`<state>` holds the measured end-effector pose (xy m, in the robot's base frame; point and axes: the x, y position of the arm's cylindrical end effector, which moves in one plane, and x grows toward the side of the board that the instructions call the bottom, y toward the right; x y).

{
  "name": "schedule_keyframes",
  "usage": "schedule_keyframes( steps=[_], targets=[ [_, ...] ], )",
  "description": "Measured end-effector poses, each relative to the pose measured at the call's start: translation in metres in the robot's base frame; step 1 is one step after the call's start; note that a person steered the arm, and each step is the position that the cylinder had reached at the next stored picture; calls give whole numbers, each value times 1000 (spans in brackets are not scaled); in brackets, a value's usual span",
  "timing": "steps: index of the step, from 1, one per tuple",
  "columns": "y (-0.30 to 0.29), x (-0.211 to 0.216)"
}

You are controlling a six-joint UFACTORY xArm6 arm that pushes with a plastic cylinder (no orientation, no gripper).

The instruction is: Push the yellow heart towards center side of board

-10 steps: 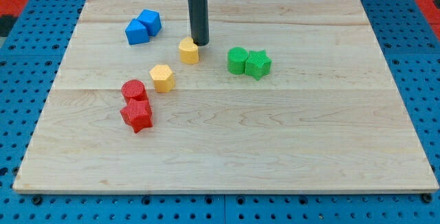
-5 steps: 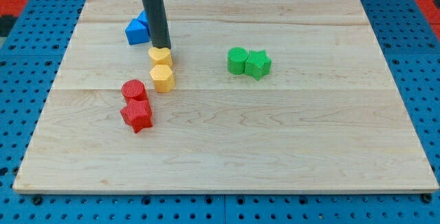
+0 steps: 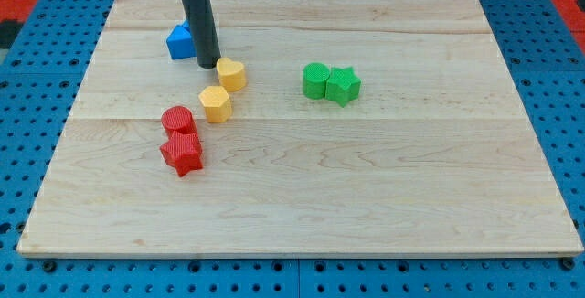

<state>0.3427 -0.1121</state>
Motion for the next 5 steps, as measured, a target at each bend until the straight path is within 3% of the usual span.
schedule_keyframes(
  steps=[1,3,4,5],
  targets=[
    [55,15],
    [-89,54],
    [-127,6],
    [-84,-56]
  ],
)
